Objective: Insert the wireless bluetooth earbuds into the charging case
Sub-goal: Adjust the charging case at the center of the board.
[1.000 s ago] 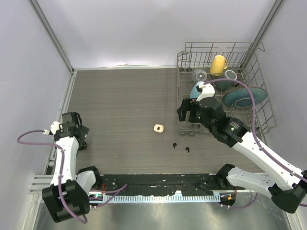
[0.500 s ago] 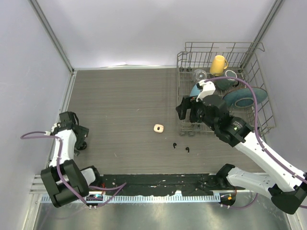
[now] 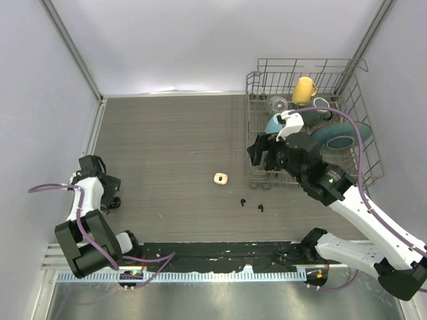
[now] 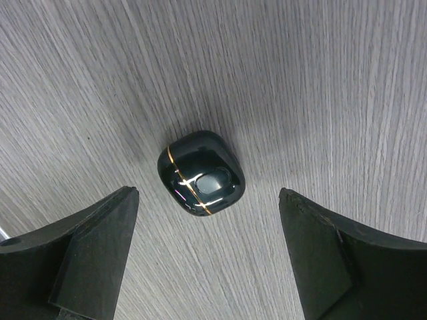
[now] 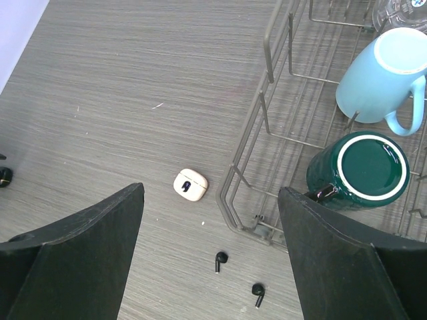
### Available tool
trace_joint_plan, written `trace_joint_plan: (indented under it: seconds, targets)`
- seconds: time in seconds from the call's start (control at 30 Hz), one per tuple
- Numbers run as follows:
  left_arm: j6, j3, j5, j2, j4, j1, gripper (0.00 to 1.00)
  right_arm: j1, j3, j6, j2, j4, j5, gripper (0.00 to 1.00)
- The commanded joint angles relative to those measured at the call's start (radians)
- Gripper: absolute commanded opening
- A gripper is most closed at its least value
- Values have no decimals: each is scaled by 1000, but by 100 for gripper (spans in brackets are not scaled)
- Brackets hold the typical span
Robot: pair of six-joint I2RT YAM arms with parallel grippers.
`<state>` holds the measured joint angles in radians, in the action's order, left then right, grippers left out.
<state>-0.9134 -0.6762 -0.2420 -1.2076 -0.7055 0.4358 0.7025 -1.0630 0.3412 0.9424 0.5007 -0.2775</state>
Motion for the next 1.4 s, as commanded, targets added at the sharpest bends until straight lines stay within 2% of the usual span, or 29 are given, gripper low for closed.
trace_joint_plan:
  seconds: [0.0,0.4,0.6,0.9,1.0,1.2,1.37]
  targets:
    - [2,1,0,-20,38,21,89,-6,-15,-22,-24,-39,-26,87]
    - [31,15,75,-105,100,35,81,-12,-20,-30,-25,-36,-45,86]
    - [48,32,98,-89,118,34,69,-14,-29,-22,-33,-19,-52,86]
    - [88,61,185,-50,161,35,41,-12,-34,9,-71,2,-55,86]
    - [84,75,239,-11,178,26,36,-12,-35,22,-86,12,-54,86]
    - [-5,87,253,81,184,-124,37,-14,-29,71,-109,25,-40,86]
    - [-198,112,193,114,233,-385,38,-12,-31,116,-114,58,-5,86]
